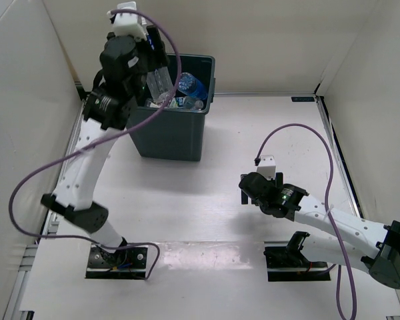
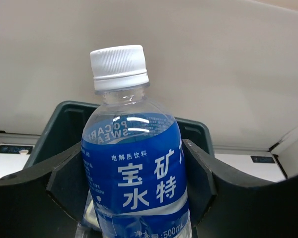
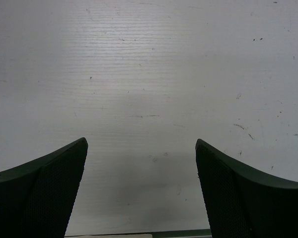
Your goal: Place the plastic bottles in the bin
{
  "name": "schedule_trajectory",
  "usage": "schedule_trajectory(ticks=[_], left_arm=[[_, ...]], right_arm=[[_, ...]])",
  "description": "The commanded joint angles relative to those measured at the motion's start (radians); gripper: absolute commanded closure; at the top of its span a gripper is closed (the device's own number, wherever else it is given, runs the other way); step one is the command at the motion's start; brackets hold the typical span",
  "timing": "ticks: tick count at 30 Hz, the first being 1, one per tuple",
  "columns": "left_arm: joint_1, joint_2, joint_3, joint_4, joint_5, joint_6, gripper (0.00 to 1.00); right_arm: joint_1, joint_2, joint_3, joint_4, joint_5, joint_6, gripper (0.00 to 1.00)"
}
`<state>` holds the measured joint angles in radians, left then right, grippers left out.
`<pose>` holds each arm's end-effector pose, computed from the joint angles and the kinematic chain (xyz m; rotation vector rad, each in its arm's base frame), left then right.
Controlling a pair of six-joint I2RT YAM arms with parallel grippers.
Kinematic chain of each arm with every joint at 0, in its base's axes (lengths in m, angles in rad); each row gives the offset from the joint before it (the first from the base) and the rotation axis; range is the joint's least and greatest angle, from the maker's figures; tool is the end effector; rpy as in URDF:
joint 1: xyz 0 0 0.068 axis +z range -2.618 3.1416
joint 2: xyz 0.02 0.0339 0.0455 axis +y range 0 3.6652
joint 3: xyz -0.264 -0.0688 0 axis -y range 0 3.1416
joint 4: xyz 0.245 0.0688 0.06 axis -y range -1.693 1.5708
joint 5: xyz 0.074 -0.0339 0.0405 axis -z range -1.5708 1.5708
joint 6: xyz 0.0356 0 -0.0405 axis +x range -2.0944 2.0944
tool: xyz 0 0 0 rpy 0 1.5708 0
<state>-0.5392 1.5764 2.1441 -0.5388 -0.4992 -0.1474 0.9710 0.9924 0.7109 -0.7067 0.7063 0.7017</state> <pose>0.2670 -0.1399 0.5629 -0.0939 1.5447 -0.1593 0.1225 0.1383 0.2397 -0.0555 2.2591 -0.0550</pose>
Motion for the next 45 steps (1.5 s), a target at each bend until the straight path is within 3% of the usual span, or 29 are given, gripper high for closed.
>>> schedule_trajectory(ticks=[1,2,4,7,12,15,18,19,21,23,31,38,41,45], left_arm=[[0.088,0.089,0.152,-0.082,0.143,-0.069,0.28],[0.111,0.108,0.178,-0.101,0.155,-0.078,0.23],[0.133,0.192,0.296,-0.162,0.197,-0.095,0.0],[0.142,0.22,0.349,-0.222,0.177,-0.093,0.0],[0.156,0.097,0.156,-0.113,0.151,-0.104,0.0],[0.16,0.031,0.102,-0.153,0.131,-0.13,0.0],[0.154,-0.112,-0.059,-0.184,0.1,-0.199,0.0],[0.153,-0.203,-0.296,-0.131,0.103,-0.211,0.0],[0.136,-0.361,-0.524,-0.026,0.102,-0.23,0.0],[0.127,-0.412,-0.712,-0.016,0.084,-0.251,0.0],[0.019,-0.547,-1.025,-0.072,-0.08,-0.265,0.0],[-0.189,-0.578,-1.205,0.025,-0.139,-0.107,0.0],[-0.232,-0.616,-1.263,0.051,-0.239,-0.11,0.0],[-0.238,-0.717,-1.404,0.148,-0.243,-0.067,0.0]], right_arm=[[0.011,-0.003,0.039,-0.005,0.038,0.019,0.1],[0.011,-0.003,0.039,-0.005,0.038,0.021,0.1],[0.012,-0.001,0.039,-0.007,0.039,0.021,0.1],[0.014,-0.001,0.042,-0.005,0.039,0.018,0.1],[0.011,-0.001,0.039,-0.002,0.033,0.016,0.1],[0.011,-0.001,0.042,-0.005,0.036,0.018,0.1],[0.005,-0.001,0.042,-0.008,0.033,0.019,0.1],[0.002,-0.004,0.039,-0.01,0.035,0.019,0.1],[0.001,-0.009,0.039,-0.008,0.03,0.019,0.1],[0.008,-0.011,0.038,-0.004,0.032,0.015,0.1],[0.018,-0.009,0.052,-0.025,0.05,0.028,0.1],[0.029,-0.021,0.047,-0.025,0.059,0.027,0.1],[0.041,-0.014,0.051,-0.028,0.079,0.038,0.1],[0.086,-0.014,0.052,-0.042,0.119,0.061,0.1]])
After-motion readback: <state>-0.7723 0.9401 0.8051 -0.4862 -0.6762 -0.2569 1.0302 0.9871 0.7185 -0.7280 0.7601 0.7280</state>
